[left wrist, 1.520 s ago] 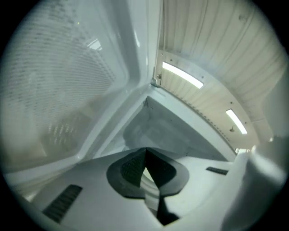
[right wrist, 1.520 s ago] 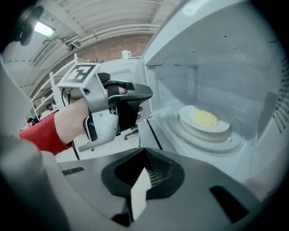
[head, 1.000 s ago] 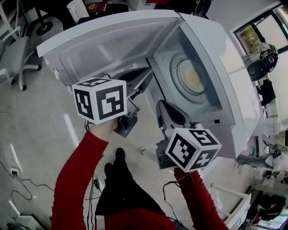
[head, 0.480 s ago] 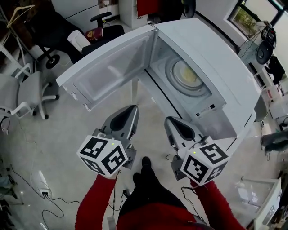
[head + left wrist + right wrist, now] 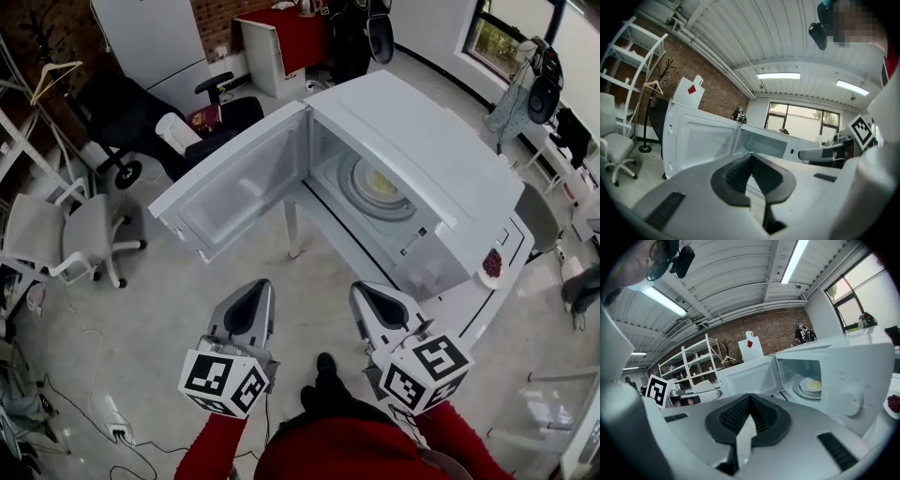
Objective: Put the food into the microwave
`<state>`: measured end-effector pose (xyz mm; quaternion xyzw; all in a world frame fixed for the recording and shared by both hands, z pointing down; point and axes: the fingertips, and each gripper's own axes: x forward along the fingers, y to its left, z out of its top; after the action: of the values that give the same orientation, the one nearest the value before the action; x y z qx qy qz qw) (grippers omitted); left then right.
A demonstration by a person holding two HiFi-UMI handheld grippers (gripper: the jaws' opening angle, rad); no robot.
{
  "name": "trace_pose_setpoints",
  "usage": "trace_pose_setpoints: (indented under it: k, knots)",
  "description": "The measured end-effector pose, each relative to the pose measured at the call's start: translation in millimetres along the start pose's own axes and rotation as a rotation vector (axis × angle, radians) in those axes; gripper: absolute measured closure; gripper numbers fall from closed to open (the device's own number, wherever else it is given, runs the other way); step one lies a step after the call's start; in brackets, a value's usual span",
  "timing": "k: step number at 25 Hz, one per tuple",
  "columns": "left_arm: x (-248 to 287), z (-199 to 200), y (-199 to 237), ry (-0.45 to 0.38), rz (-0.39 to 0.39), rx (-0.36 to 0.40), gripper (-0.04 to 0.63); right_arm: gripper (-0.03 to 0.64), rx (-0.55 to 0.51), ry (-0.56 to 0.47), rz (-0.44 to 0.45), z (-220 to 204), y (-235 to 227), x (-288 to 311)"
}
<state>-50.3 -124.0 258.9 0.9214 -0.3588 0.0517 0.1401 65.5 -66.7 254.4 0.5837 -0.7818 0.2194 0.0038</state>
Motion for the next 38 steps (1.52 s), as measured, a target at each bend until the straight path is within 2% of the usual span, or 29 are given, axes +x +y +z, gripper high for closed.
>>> trace_pose_setpoints:
  k: [5,13,22,28,38]
  knots:
    - [-21,-9,1,0.02,0.049,0.064,0.584,0.603,0.005,-0.02,0.013,-5,4,-18]
    - [-49,-9,-9,-0.037,0.097,0.071,0.584,0.603,-0.047,-0.056,0.04,-13,6,-37]
    - [-64,1,-17,-0.075,0.113,0.036,0.586,0.603,-0.1,-0.074,0.087,-5,24,-34]
    - [-67,11,-17,-0.102,0.123,0.03,0.585,0.603,-0.061,-0.083,0.091,-3,18,-34]
    - [-64,11,-16,-0.092,0.137,0.014,0.586,0.603,-0.071,-0.092,0.085,2,11,-35]
